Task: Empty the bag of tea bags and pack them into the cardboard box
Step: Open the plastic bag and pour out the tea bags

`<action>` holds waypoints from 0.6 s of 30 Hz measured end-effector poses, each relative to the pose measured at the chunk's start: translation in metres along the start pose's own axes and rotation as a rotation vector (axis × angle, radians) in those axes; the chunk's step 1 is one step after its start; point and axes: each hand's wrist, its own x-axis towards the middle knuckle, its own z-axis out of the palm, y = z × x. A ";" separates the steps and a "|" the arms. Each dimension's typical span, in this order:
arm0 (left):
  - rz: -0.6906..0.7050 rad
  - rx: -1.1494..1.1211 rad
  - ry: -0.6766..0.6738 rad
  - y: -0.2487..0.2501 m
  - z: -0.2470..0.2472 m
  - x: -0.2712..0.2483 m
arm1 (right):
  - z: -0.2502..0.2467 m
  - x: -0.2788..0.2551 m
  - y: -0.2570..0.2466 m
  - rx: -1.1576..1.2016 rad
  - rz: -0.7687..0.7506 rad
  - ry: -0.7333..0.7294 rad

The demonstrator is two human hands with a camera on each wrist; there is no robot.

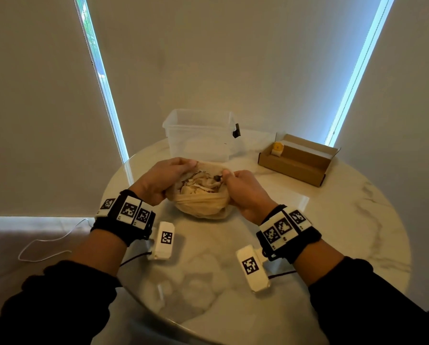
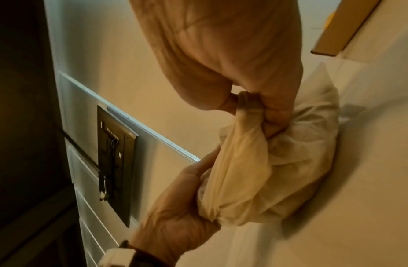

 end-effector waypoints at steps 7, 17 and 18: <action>0.080 0.233 0.064 0.005 -0.014 -0.007 | -0.014 -0.004 -0.007 0.585 0.271 -0.332; 0.314 0.648 -0.065 0.016 -0.035 -0.001 | -0.042 0.000 -0.018 -0.538 -0.301 -0.077; 0.307 0.736 -0.104 0.020 -0.035 -0.001 | -0.042 -0.001 -0.020 -0.682 -0.336 -0.084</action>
